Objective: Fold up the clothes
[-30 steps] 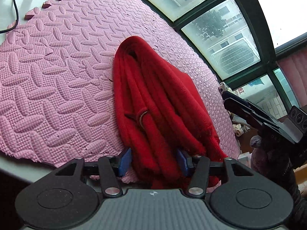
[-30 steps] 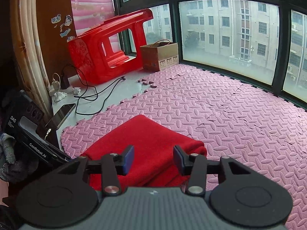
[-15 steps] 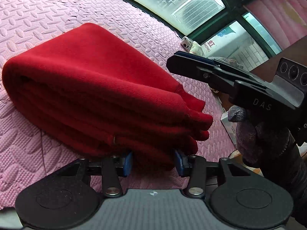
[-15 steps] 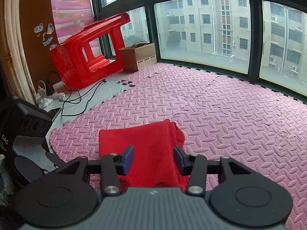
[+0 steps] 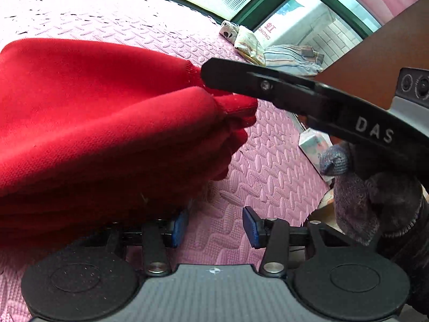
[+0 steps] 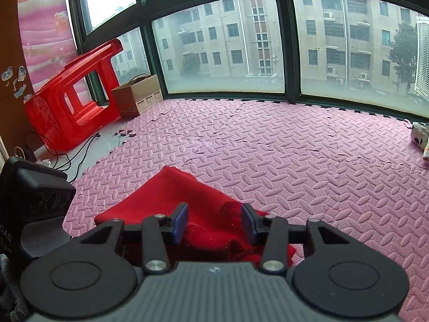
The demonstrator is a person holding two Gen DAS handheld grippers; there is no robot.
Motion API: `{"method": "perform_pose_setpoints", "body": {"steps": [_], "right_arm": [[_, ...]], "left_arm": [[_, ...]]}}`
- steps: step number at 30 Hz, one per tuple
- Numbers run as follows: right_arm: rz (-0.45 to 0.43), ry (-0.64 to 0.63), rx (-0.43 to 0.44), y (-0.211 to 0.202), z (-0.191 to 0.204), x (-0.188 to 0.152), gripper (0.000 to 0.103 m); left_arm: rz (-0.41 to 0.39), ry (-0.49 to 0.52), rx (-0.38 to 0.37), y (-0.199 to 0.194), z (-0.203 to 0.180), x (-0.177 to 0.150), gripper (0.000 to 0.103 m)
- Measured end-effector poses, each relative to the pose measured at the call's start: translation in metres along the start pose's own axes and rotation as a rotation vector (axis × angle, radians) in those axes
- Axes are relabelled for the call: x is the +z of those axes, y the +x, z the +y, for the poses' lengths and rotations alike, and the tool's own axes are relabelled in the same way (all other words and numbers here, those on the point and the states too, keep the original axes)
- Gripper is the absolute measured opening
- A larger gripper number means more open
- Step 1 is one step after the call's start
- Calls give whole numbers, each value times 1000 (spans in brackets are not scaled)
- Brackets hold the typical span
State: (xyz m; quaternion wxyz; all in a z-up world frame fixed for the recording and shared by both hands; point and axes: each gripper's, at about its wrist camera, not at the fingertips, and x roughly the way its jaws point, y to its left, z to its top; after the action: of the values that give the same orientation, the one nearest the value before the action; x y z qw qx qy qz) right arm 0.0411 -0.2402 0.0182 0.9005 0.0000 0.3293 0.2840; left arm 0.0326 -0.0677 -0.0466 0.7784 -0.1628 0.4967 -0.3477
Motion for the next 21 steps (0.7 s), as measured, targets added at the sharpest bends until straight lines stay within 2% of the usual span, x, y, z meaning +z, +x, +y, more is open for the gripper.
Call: {"method": "perform_pose_setpoints", "body": {"steps": [1,6,9,13,17,21], "right_arm": [[6,15,-9,2,-2,-3,39],[12,80,-51,8,-10,-18,37],[-34,86,-50,2,-9,-15,37],[-93,71,-65,-5,-3,-9,37],[-91,-18,-66,-7,14,-13,37],[-62,-107,-107,-6,31,-31,37]], "left_arm": [[0,0,-2,-6,1,-4,49],[-26,-13,3,-40,9,-14,50],[-69,-14,13,-65,12,-15,51],[-162,-11,79,-99,17,-8,51],[-265,-40,130,-114,24,9,49],[-293,-45,116,-104,25,22,49]]}}
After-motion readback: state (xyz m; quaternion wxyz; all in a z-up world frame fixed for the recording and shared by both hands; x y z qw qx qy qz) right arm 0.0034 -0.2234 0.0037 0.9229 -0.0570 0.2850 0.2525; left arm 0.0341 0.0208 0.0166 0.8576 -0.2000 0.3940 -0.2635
